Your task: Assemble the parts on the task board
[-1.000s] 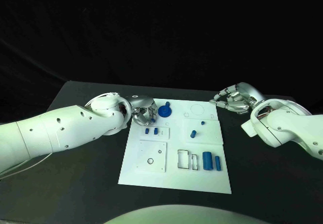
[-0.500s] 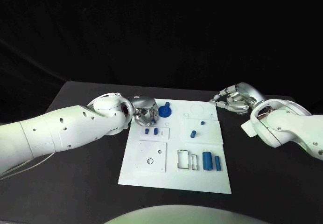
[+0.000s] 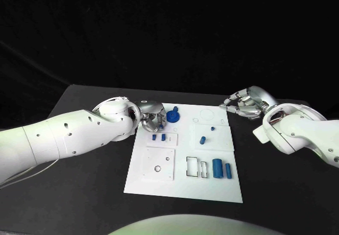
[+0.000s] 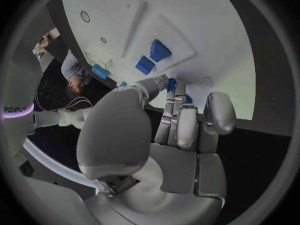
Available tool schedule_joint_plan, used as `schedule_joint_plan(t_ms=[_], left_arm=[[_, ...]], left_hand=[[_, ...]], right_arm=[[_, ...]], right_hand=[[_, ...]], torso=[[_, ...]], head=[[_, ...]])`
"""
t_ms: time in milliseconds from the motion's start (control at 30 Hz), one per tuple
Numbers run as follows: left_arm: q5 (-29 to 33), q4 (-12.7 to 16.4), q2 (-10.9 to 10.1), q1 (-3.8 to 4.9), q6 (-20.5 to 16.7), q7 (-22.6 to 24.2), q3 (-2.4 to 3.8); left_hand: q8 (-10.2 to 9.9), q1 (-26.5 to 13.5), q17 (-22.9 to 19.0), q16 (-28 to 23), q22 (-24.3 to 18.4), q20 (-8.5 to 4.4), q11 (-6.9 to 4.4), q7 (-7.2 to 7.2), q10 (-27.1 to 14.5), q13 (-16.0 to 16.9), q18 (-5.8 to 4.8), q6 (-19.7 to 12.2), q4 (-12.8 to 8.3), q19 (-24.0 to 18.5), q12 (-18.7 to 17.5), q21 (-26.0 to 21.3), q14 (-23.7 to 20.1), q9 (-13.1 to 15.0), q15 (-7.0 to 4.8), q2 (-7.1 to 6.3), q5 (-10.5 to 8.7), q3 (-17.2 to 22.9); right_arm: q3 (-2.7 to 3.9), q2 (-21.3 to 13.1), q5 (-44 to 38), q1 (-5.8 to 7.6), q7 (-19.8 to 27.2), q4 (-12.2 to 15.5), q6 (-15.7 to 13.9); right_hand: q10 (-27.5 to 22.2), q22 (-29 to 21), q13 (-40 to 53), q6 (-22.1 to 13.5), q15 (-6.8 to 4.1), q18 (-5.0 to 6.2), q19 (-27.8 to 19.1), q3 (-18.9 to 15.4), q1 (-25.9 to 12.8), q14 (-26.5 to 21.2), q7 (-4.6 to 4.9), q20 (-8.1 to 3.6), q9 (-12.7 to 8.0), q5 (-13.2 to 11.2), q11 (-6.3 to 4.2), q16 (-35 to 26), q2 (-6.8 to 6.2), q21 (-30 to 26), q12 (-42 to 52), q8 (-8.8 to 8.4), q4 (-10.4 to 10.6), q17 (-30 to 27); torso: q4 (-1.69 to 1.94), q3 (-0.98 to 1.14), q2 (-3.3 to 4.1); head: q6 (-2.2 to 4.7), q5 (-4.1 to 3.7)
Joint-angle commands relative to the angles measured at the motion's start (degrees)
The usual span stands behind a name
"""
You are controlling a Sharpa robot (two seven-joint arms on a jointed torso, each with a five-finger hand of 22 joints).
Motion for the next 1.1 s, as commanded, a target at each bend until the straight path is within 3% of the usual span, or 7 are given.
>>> schedule_joint_plan(t_ms=[33, 300, 433, 1100], left_arm=[[-0.3, 0.0, 0.1, -0.07, 2.2, -0.8, -0.08], [-0.2, 0.1, -0.1, -0.07, 1.8, -0.8, -0.17], [0.0, 0.1, -0.2, -0.07, 1.1, -0.6, -0.21], [0.1, 0.2, -0.4, -0.07, 1.3, -1.2, -0.23]], left_hand=[[-0.3, 0.0, -0.1, -0.2, 9.2, 0.10, 0.14, 0.28, 0.4, 0.1, -0.41, 0.1, 0.0, -0.3, -0.4, -0.2, 0.2, 0.0, 0.08, 0.54, -0.20, -0.4], [-0.6, -0.2, -1.0, -0.6, 9.2, 0.16, 0.25, 0.29, 0.2, 0.1, -0.39, -0.1, 0.1, -0.5, -0.9, -0.4, -0.3, 0.0, 0.16, 0.33, -0.56, -0.7], [-3.2, -0.7, -1.4, -0.7, 9.1, 0.32, 0.47, 0.13, -0.1, 0.2, -0.35, -4.1, 0.4, -0.8, -2.2, -0.6, -0.6, -1.0, 0.34, -0.31, -0.29, -0.7], [-4.5, -1.9, -3.4, -1.4, 8.7, 0.92, 1.37, -0.08, -1.5, 0.2, -0.11, -6.0, 1.1, -1.9, -4.0, -2.2, -1.8, -1.6, 1.13, -1.14, 0.47, -1.5]], right_arm=[[0.00, 0.0, -0.7, -0.03, 0.0, 0.1, 0.5], [0.00, 0.0, -0.7, -0.03, 0.0, 0.1, 0.5], [0.00, 0.0, -0.7, -0.03, -0.1, 0.2, 0.5], [0.00, -0.1, -0.5, -0.03, -0.3, 0.0, 0.6]], right_hand=[[0.1, 12.0, 0.1, 0.1, -0.48, 0.82, 1.7, -0.3, 0.5, 5.3, -0.12, -0.29, 0.1, 0.2, -0.19, -0.3, 0.22, -0.2, -0.1, 0.37, 0.0, 12.8], [0.2, 12.0, 0.2, 0.1, -0.48, 0.79, 1.8, -0.4, 0.5, 5.4, -0.13, -0.30, 0.1, 0.2, -0.20, -0.2, 0.21, -0.1, 0.0, 0.39, 0.0, 12.9], [0.2, 12.0, 0.2, 0.1, -0.48, 0.79, 1.8, -0.4, 0.5, 5.4, -0.13, -0.30, 0.1, 0.2, -0.20, -0.2, 0.21, -0.1, 0.0, 0.39, 0.0, 12.9], [0.0, 11.9, 0.0, 0.1, -0.49, 0.83, 1.7, -0.4, 0.4, 5.3, -0.14, -0.30, 0.1, 0.1, -0.21, -0.3, 0.19, -0.3, -0.2, 0.39, 0.0, 12.8]], torso=[[-0.02, 0.00, -0.07], [0.04, 0.02, -0.05], [0.01, 0.01, -0.05], [-0.02, 0.01, -0.04]], head=[[-0.06, 0.01], [-0.05, 0.03], [-0.03, 0.03], [-0.01, 0.08]])
